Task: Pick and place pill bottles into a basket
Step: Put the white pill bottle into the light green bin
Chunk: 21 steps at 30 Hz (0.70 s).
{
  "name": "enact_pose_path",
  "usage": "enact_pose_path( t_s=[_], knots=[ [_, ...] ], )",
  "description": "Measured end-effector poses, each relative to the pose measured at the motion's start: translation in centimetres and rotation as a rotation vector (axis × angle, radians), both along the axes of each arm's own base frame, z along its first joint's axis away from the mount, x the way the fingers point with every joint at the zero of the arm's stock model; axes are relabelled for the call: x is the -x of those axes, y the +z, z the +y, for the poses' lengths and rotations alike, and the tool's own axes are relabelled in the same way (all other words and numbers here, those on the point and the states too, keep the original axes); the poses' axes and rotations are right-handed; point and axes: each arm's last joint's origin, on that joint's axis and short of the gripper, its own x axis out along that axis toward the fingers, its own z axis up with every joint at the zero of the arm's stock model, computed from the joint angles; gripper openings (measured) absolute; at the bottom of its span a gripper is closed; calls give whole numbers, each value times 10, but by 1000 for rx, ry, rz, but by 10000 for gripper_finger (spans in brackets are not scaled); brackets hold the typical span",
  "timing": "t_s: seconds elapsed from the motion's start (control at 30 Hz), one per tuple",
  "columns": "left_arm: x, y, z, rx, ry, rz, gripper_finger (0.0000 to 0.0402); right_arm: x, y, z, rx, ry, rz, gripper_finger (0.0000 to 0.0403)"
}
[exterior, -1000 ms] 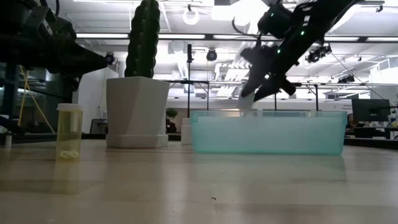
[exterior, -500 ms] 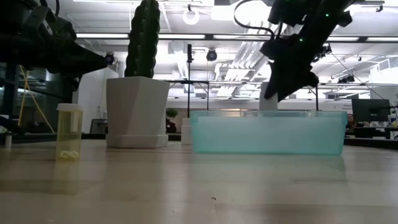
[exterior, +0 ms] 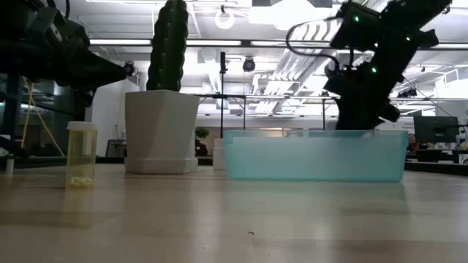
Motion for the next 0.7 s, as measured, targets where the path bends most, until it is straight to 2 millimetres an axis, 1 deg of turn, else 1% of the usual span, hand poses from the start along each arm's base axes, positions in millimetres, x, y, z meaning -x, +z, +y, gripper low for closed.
enact_pose_path(
  t_s=[0.17,0.27,0.33,0.7],
  knots=[
    [0,0,0,0,0,0,97,4,-10,0,3,-14,-15,151],
    [0,0,0,0,0,1,97,4,-12,0,-9,-24,-42,148],
    [0,0,0,0,0,1,97,4,-13,1,-20,-20,-30,143],
    [0,0,0,0,0,0,97,2,-12,3,-83,17,-53,119]
  ],
)
